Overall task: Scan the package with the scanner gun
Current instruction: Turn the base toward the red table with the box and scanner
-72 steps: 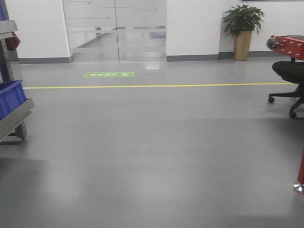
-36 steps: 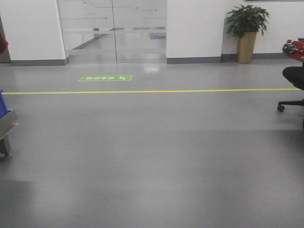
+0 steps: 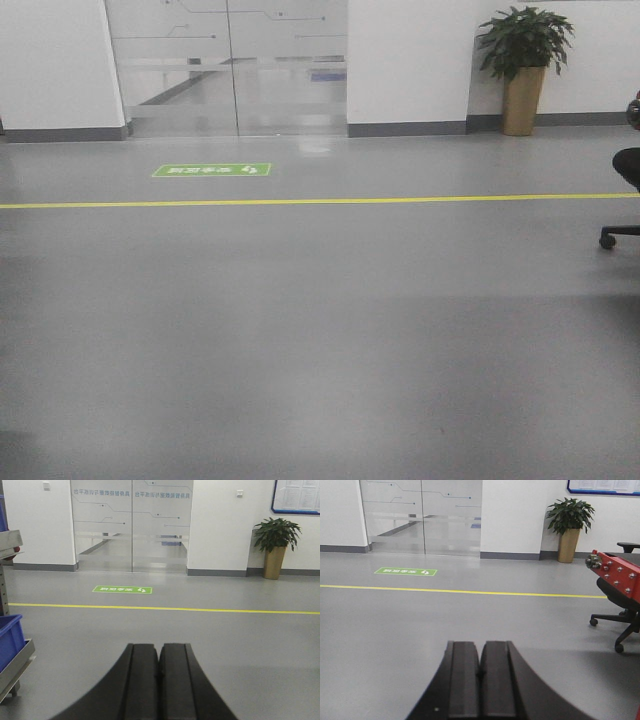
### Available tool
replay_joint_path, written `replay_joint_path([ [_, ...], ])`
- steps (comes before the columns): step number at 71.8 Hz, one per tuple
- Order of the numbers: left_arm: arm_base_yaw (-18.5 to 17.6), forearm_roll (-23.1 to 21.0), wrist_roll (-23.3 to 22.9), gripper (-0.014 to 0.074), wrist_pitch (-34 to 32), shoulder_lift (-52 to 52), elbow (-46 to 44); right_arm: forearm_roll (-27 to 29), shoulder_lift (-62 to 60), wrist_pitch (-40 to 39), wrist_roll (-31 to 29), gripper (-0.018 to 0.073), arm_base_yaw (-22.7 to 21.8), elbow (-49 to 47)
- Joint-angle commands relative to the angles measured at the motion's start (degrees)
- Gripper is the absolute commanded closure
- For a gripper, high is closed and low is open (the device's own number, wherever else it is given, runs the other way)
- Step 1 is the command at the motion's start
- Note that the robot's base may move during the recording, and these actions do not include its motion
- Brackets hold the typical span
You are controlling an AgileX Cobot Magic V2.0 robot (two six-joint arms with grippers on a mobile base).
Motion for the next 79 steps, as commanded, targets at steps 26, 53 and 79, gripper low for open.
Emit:
replay_joint_path([
  [26,-0.07,0.00,0.00,0.0707,-0.91,-0.21,-0.07,0.02,-0.09,-1.11,0.09,0.0727,0.30,0.01],
  [53,-0.07,0.00,0.00,0.0707,-0.91,-0.21,-0.07,0.02,-0.09,-1.11,0.09,0.0727,0.30,0.01],
  [79,-0.07,0.00,0.00,0.0707,-0.91,-0.21,-0.07,0.02,-0.09,-1.11,0.09,0.0727,0.30,0.01],
])
